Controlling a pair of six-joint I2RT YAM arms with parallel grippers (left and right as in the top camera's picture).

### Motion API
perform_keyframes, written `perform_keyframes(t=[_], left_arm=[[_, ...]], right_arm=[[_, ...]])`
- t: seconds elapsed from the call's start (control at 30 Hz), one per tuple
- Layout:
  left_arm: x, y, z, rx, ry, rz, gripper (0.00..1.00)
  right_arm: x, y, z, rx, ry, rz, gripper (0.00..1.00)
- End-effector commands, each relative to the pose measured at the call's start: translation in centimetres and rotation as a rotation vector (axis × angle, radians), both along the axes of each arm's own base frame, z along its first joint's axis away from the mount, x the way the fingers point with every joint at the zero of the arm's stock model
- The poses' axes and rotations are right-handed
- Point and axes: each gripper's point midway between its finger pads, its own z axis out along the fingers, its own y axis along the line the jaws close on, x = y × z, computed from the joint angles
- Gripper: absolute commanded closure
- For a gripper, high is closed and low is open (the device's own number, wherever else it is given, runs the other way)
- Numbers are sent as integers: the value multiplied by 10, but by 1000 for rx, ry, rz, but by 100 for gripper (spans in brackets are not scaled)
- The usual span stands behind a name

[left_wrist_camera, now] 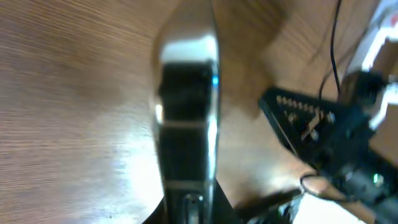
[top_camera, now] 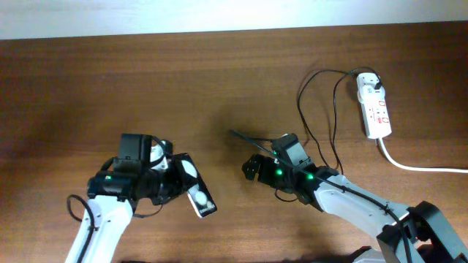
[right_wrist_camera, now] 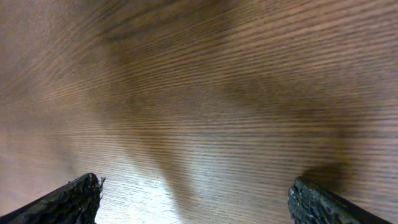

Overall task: Plug charger to phone and switch on socket
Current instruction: 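Move the right gripper to the black USB-C cable and grasp its plug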

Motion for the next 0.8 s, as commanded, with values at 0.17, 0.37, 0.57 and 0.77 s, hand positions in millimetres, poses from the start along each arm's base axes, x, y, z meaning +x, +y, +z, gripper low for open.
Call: perform_keyframes(t=[0.17,0.37,0.57,0.77], left_arm=[[2,-7,5,5,-56,-67,100],[18,-6,10,21,-132,-56,100],[18,-6,10,19,-128,-51,100],[18,-6,10,19,-128,-51,100]], right_arm=[[96,-44,165,-270,-215,-179,11],[195,-143,180,-480,-193,-358,5],[271,-170,29,-557,16,-380,6],[284,-170,-19,-537,34,-376,69]])
